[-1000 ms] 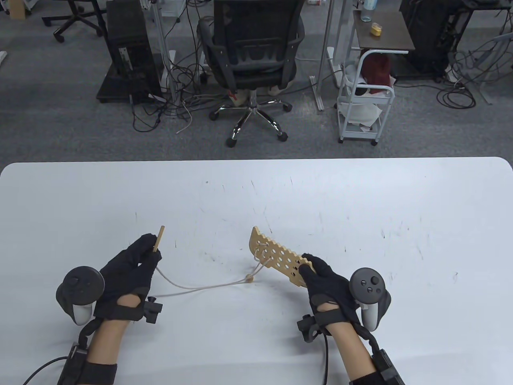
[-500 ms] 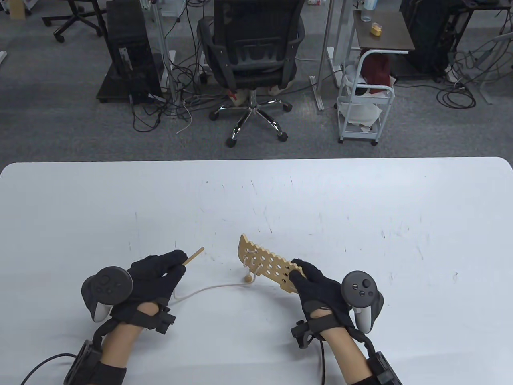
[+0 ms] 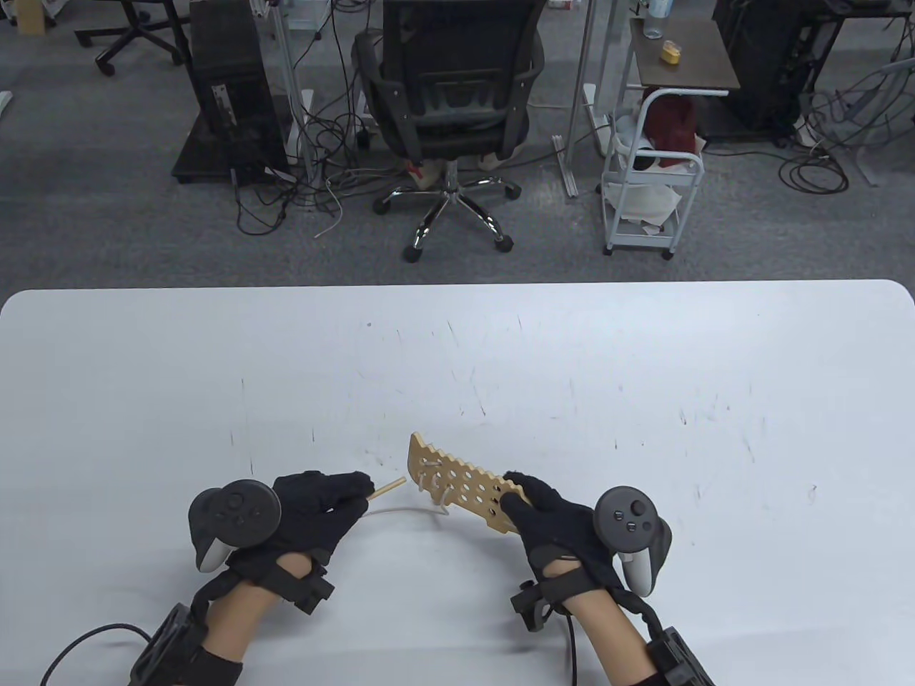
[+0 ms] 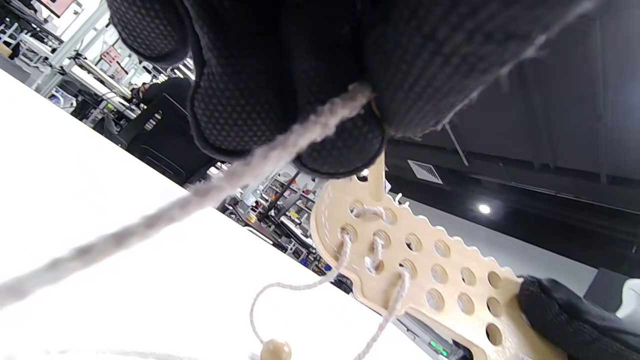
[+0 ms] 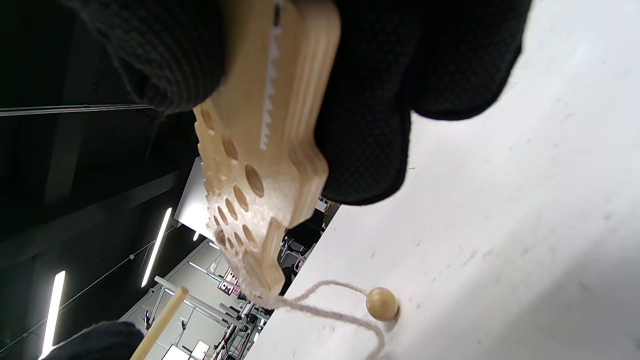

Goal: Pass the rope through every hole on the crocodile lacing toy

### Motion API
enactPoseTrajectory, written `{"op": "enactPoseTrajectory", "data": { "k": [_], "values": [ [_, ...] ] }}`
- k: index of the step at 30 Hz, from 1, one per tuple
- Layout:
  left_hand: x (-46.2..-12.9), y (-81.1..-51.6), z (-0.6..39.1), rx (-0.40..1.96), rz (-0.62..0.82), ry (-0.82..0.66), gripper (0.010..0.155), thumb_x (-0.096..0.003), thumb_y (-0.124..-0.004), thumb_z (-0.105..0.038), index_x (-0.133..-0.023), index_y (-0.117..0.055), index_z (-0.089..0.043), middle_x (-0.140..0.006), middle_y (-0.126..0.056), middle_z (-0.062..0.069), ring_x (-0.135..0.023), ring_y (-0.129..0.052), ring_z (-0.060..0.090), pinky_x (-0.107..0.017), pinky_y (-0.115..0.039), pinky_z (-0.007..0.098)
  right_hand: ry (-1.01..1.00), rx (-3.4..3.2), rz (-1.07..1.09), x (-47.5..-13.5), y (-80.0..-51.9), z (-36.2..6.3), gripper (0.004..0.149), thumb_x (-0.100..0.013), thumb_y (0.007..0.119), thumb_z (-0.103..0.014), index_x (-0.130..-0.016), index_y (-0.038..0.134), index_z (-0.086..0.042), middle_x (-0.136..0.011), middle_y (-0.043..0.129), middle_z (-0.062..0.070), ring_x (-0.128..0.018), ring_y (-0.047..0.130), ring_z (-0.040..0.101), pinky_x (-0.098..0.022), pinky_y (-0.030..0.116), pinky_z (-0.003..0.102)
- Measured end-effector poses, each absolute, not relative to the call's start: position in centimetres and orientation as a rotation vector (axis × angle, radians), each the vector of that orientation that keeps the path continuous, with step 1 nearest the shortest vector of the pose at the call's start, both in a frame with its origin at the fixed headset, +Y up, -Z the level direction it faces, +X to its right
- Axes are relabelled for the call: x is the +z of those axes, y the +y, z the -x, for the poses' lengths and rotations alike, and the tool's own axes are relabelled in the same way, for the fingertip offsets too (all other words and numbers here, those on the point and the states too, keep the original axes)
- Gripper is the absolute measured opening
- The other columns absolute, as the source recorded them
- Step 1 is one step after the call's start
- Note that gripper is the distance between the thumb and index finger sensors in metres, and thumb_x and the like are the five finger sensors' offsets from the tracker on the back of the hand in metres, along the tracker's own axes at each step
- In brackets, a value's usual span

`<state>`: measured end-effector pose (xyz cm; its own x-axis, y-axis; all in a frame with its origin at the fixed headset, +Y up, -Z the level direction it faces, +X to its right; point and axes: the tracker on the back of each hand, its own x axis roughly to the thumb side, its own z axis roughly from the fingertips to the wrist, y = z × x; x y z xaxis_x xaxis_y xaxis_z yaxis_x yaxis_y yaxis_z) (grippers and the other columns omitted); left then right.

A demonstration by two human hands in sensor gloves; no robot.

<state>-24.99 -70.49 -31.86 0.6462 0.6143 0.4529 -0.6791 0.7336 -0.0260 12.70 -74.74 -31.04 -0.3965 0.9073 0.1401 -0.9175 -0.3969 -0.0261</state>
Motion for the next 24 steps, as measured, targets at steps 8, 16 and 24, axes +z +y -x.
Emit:
{"op": "enactPoseTrajectory", "data": {
  "k": [8,16,24],
  "values": [
    [-31.4,-70.6,23.7,0.768,-0.123,-0.509,0.042,-0.0411,-0.094,-0.041,-0.081,-0.093,-0.030,-0.059,-0.109,-0.004,-0.062,-0.104,0.024,-0.067,-0.069,0.051,-0.103,1.982,-0.169,-30.7,-74.5,-12.0,0.046,-0.044,0.083,-0.041,-0.084,0.083,-0.019,-0.068,0.104,0.008,-0.054,0.107,0.028,-0.045,0.082,0.048],
    [-31.2,-70.8,23.1,0.769,-0.104,-0.525,0.041,-0.0410,-0.094,-0.041,-0.081,-0.094,-0.030,-0.058,-0.110,-0.004,-0.060,-0.104,0.024,-0.067,-0.070,0.050,-0.084,1.985,-0.213,-30.4,-74.4,-11.3,0.046,-0.044,0.083,-0.041,-0.084,0.083,-0.018,-0.067,0.104,0.008,-0.053,0.108,0.028,-0.045,0.082,0.048],
    [-31.1,-70.9,22.9,0.762,-0.113,-0.519,0.042,-0.0408,-0.095,-0.041,-0.081,-0.094,-0.030,-0.056,-0.111,-0.004,-0.058,-0.105,0.024,-0.067,-0.071,0.050,-0.075,1.987,-0.234,-30.3,-74.4,-10.9,0.046,-0.044,0.083,-0.041,-0.084,0.083,-0.018,-0.067,0.104,0.008,-0.053,0.108,0.028,-0.045,0.082,0.048]
  ]
}}
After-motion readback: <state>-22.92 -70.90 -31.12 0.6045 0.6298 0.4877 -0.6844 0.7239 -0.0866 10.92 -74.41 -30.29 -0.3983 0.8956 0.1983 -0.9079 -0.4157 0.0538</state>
